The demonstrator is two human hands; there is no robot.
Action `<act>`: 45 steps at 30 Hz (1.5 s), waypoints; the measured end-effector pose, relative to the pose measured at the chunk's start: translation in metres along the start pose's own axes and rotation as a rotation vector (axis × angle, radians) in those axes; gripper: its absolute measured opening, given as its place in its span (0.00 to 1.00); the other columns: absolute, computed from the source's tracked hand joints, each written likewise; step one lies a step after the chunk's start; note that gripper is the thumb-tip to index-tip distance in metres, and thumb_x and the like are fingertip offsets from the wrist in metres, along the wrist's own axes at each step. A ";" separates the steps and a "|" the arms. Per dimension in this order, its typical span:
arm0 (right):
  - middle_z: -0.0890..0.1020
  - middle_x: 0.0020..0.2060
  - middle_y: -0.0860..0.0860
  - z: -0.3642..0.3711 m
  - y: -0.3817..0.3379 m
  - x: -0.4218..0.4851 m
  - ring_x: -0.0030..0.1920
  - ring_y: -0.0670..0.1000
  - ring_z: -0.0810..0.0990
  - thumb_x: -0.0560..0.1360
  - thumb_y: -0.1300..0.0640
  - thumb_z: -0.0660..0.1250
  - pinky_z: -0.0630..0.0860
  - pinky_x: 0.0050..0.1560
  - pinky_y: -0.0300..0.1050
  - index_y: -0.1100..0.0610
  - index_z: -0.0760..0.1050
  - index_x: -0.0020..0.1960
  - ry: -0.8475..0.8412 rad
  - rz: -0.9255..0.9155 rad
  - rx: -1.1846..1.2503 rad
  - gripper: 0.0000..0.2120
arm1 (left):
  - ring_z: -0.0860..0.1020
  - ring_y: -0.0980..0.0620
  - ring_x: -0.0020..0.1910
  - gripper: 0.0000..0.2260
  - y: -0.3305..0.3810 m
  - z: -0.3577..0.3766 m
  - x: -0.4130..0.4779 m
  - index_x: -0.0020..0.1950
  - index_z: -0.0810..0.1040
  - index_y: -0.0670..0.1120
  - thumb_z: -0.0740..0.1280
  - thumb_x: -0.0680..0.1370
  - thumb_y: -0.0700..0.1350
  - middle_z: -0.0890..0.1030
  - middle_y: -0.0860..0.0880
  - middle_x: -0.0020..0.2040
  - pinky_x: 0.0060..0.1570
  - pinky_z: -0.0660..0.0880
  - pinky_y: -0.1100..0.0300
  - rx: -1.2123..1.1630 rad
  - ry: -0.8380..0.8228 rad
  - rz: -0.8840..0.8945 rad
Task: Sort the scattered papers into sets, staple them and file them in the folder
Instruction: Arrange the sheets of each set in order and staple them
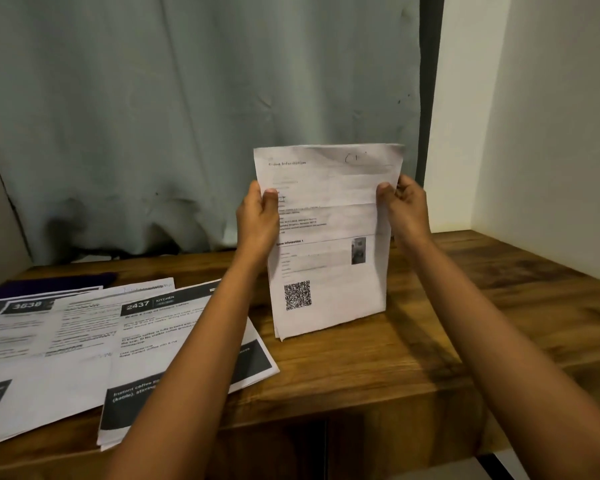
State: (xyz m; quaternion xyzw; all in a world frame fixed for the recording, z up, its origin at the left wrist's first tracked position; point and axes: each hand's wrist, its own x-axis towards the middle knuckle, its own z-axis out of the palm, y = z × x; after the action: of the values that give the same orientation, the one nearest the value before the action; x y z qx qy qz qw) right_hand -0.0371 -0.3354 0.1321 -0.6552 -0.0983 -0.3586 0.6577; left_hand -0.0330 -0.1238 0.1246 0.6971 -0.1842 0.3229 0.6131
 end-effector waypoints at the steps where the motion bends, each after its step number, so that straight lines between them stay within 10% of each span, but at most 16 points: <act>1: 0.80 0.51 0.48 0.000 0.004 -0.003 0.49 0.42 0.80 0.80 0.58 0.62 0.79 0.45 0.35 0.60 0.74 0.61 -0.009 0.010 -0.005 0.11 | 0.78 0.61 0.48 0.13 -0.002 -0.001 -0.006 0.56 0.70 0.50 0.57 0.80 0.57 0.78 0.56 0.50 0.49 0.77 0.61 0.001 -0.013 -0.001; 10: 0.80 0.54 0.49 -0.002 0.016 -0.012 0.52 0.49 0.80 0.80 0.56 0.62 0.80 0.50 0.44 0.55 0.72 0.60 -0.047 0.054 -0.045 0.10 | 0.79 0.51 0.54 0.20 -0.015 -0.002 -0.022 0.64 0.71 0.43 0.57 0.79 0.55 0.78 0.49 0.58 0.52 0.78 0.56 -0.003 -0.069 -0.041; 18: 0.80 0.51 0.49 -0.012 -0.003 0.016 0.47 0.50 0.79 0.79 0.57 0.64 0.74 0.44 0.40 0.57 0.76 0.59 -0.062 0.214 -0.268 0.10 | 0.83 0.55 0.45 0.07 -0.001 -0.009 -0.009 0.56 0.76 0.47 0.59 0.82 0.43 0.84 0.52 0.48 0.41 0.79 0.62 -0.304 -0.216 -0.226; 25: 0.82 0.51 0.57 -0.010 0.035 0.000 0.48 0.55 0.80 0.77 0.64 0.66 0.78 0.52 0.49 0.60 0.77 0.49 -0.230 0.517 -0.288 0.03 | 0.78 0.52 0.59 0.12 -0.029 0.001 -0.018 0.64 0.72 0.50 0.56 0.83 0.48 0.79 0.51 0.59 0.59 0.76 0.56 -0.630 -0.148 -0.389; 32: 0.81 0.55 0.55 -0.001 0.076 -0.020 0.53 0.57 0.80 0.77 0.62 0.66 0.76 0.56 0.51 0.61 0.77 0.54 -0.254 0.623 -0.329 0.06 | 0.82 0.49 0.50 0.07 -0.064 0.000 -0.034 0.53 0.77 0.45 0.61 0.82 0.45 0.82 0.45 0.58 0.50 0.80 0.55 -0.689 -0.011 -0.616; 38: 0.80 0.53 0.51 0.010 0.095 -0.032 0.51 0.54 0.78 0.78 0.60 0.65 0.75 0.49 0.47 0.62 0.76 0.56 -0.247 0.527 -0.386 0.09 | 0.83 0.46 0.50 0.07 -0.083 -0.002 -0.044 0.55 0.75 0.45 0.60 0.82 0.45 0.83 0.48 0.57 0.47 0.80 0.53 -0.520 0.039 -0.662; 45: 0.77 0.58 0.51 0.010 0.096 -0.070 0.58 0.50 0.75 0.75 0.56 0.70 0.73 0.56 0.43 0.58 0.74 0.62 -0.417 -0.003 -0.679 0.17 | 0.82 0.49 0.48 0.06 -0.103 -0.011 -0.045 0.51 0.73 0.47 0.57 0.83 0.45 0.82 0.54 0.53 0.56 0.77 0.49 -0.465 0.102 -0.693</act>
State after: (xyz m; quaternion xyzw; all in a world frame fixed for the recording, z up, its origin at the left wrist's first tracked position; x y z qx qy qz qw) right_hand -0.0268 -0.3134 0.0158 -0.8939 -0.1067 -0.2309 0.3691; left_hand -0.0009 -0.1007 0.0186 0.5439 0.0238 0.0812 0.8349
